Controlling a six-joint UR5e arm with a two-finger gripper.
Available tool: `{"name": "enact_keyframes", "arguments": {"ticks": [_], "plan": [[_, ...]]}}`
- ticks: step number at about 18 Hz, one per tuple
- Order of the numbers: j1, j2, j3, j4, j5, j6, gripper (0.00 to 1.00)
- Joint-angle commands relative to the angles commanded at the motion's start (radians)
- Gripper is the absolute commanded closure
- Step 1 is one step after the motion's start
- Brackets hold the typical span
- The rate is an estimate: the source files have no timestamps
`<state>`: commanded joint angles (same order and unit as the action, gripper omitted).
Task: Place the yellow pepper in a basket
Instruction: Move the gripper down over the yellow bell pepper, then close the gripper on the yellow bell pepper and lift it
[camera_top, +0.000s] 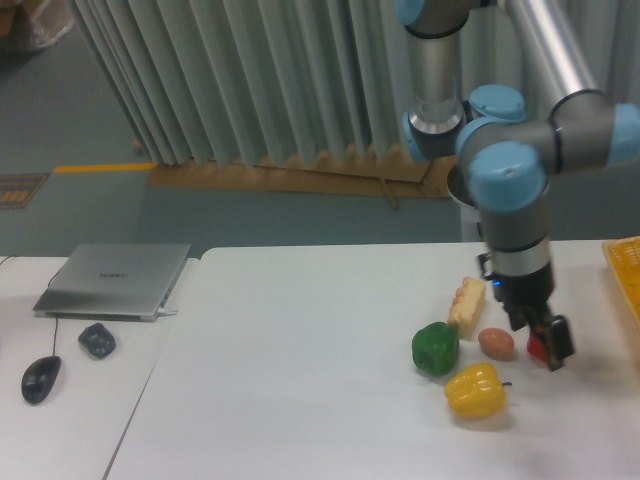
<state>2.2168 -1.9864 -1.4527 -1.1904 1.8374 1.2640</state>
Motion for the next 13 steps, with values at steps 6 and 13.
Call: {"name": "enact_keyframes", "arguments": {"ticks": [6,13], "plan": [[-0.058,-0.029,0.0,-0.066,0.077,-0.005,0.0],[-0.077,-0.092,0.014,-0.055,0.105,-0.066,0.0]]}}
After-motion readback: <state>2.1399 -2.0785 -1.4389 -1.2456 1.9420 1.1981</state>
